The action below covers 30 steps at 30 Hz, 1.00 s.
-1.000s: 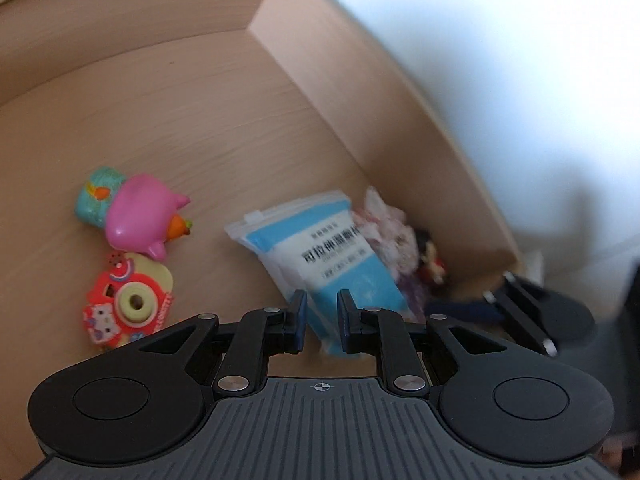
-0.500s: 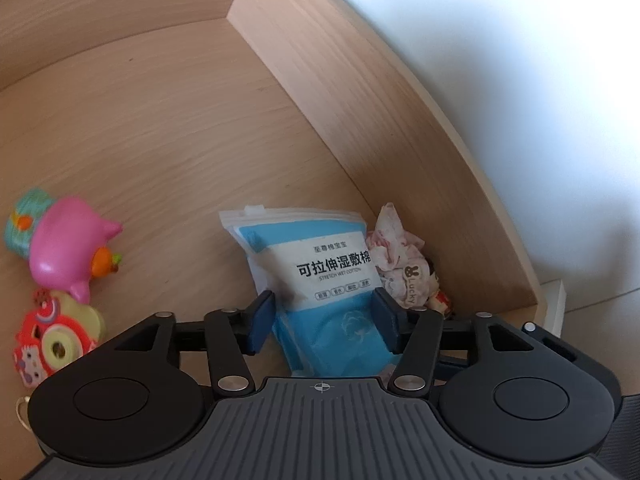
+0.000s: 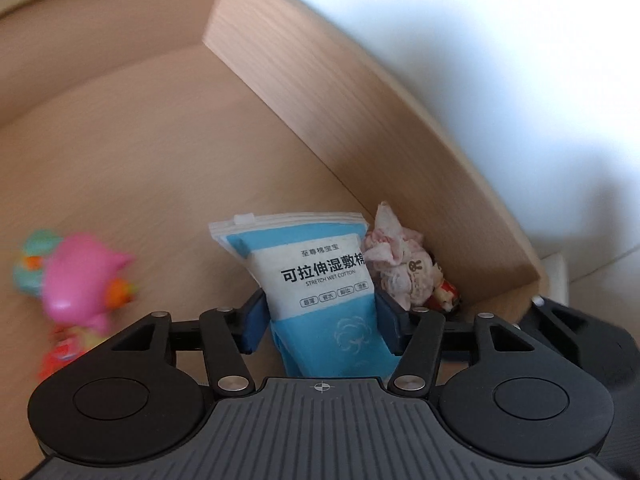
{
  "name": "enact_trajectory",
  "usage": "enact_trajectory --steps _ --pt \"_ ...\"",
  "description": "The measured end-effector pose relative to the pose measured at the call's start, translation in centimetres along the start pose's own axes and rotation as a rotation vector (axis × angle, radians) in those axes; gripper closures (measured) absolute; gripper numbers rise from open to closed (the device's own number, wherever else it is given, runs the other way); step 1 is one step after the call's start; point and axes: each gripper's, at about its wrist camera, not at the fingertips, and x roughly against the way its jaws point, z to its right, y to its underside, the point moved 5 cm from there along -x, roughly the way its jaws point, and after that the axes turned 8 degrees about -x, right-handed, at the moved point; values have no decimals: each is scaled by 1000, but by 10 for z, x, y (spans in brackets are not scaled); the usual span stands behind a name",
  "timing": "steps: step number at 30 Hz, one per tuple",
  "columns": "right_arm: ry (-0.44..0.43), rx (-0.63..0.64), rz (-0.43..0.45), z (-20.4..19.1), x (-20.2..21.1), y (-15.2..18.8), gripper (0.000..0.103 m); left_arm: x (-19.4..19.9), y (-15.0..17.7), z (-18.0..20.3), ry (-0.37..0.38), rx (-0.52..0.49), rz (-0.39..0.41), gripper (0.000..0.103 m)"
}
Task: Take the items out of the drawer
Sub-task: 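Lift the blue wet-wipe bag out of the drawer with the left tool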
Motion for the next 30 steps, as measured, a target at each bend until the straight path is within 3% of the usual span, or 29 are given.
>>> enact_trajectory --steps 4,7,9,14,17,21,26,30 --pt "14 -17 -37 -5 4 -2 0 77 19 -31 -8 18 162 42" --pt "-33 -29 -30 -15 6 -15 0 128 39 -69 -133 56 276 42" --pt "-57 -21 -62 -26 -4 -26 0 140 52 -88 -189 88 308 42" --pt "-49 53 -252 -55 -57 -54 0 141 63 -111 -94 183 328 42" --pt "-44 100 -323 -64 -79 -62 0 144 59 -116 -51 201 339 42" --pt "-4 145 -380 -69 -97 -61 0 150 61 -119 1 204 329 42" --pt "24 176 -413 -72 -103 -54 0 153 64 -123 38 220 377 42" --pt "94 279 -436 -81 -104 -41 0 156 62 -122 -24 219 418 42"
